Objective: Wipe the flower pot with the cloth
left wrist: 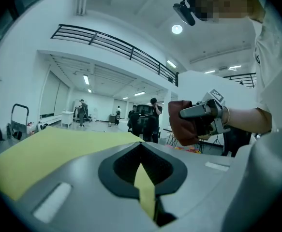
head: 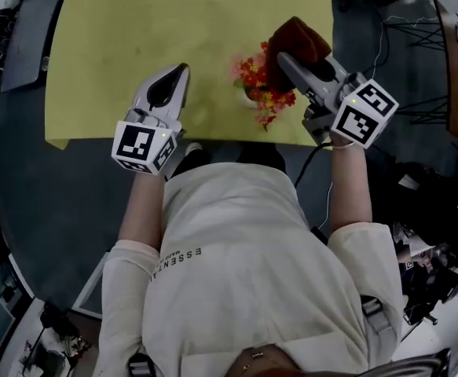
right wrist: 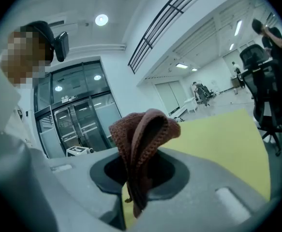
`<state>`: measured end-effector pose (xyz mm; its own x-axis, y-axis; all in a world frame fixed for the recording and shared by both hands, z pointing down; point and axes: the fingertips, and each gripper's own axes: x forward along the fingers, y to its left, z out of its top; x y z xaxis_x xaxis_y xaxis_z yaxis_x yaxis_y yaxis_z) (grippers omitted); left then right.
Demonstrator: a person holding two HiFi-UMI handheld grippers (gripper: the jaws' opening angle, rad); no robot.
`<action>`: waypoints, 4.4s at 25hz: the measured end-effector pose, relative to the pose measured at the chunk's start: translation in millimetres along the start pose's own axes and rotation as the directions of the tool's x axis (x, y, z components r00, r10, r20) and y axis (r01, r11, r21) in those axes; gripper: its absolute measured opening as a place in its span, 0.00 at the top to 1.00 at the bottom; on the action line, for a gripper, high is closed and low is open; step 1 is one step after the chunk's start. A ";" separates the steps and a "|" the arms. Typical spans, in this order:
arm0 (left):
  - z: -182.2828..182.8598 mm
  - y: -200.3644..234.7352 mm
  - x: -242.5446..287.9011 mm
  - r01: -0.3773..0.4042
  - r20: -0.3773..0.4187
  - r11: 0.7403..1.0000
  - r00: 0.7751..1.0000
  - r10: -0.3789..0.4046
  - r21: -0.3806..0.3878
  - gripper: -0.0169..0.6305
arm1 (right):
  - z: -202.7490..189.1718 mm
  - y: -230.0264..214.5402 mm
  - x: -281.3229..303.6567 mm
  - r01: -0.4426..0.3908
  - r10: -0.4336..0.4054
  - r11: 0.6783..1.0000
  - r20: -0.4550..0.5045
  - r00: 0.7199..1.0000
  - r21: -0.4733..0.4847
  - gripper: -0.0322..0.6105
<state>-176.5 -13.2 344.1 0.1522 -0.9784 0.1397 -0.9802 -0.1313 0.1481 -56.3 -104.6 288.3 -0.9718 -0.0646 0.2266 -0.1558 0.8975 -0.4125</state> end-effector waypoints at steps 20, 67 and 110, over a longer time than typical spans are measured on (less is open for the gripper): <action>-101.8 22.6 -50.5 0.253 -0.181 0.957 0.944 -0.276 -0.142 0.95 | -225.2 9.4 91.3 0.522 -0.504 0.832 -0.137 0.853 0.188 0.86; -150.0 -90.8 34.1 0.481 -0.291 0.872 0.824 -0.486 -0.095 0.95 | -253.1 -89.7 -142.5 0.794 -0.790 0.514 -0.182 0.586 0.324 0.86; -205.9 -161.8 130.5 0.695 -0.419 0.707 0.685 -0.596 0.131 0.10 | -194.7 -177.6 -111.7 0.546 -0.499 0.824 -0.262 0.826 0.153 0.86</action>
<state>28.0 -86.8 540.0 0.7413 -0.5255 0.4175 -0.6041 -0.7935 0.0736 114.4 -171.9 508.0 -0.6787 -0.3867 0.6244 -0.6862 0.6370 -0.3513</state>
